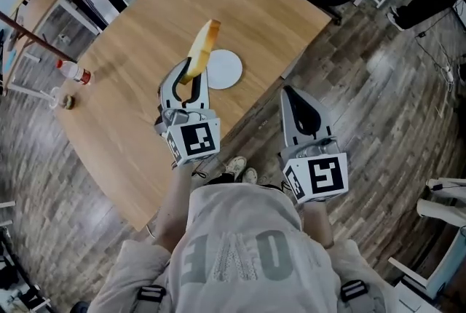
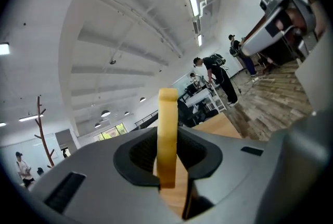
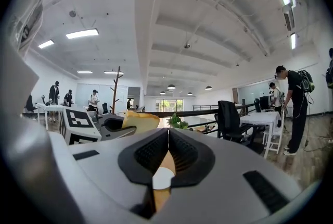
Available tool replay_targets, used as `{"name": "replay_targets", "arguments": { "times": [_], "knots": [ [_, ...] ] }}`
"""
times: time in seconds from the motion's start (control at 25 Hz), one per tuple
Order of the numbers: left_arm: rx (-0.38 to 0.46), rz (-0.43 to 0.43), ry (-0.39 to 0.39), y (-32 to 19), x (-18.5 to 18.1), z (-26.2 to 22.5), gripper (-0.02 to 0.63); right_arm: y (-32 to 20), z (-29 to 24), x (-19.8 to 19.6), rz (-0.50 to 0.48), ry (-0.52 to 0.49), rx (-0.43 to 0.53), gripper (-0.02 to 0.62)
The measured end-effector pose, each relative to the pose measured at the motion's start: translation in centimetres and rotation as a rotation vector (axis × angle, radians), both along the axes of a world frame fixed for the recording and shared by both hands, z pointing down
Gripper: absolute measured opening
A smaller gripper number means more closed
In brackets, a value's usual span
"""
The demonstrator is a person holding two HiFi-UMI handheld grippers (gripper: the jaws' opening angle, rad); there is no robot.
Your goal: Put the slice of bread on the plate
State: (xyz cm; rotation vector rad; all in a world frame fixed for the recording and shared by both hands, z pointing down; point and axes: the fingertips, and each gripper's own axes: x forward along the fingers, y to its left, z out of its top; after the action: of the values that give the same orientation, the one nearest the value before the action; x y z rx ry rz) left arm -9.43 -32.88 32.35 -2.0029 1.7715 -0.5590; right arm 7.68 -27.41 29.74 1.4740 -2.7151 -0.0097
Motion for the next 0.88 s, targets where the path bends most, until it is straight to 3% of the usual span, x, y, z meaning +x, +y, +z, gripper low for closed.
{"name": "replay_targets", "arguments": {
  "times": [0.4, 0.52, 0.88],
  "knots": [
    [-0.206, 0.036, -0.087, -5.2, 0.3, 8.8, 0.091, -1.1, 2.7, 0.2, 0.066, 0.049, -0.074, 0.017],
    [-0.241, 0.041, -0.081, -5.9, 0.3, 10.5, 0.091, -1.0, 3.7, 0.3, 0.086, 0.075, -0.101, 0.017],
    [-0.336, 0.053, -0.207, -7.7, 0.6, 15.0, 0.092, -1.3, 5.0, 0.7, 0.120, 0.090, -0.159, 0.017]
  ]
}}
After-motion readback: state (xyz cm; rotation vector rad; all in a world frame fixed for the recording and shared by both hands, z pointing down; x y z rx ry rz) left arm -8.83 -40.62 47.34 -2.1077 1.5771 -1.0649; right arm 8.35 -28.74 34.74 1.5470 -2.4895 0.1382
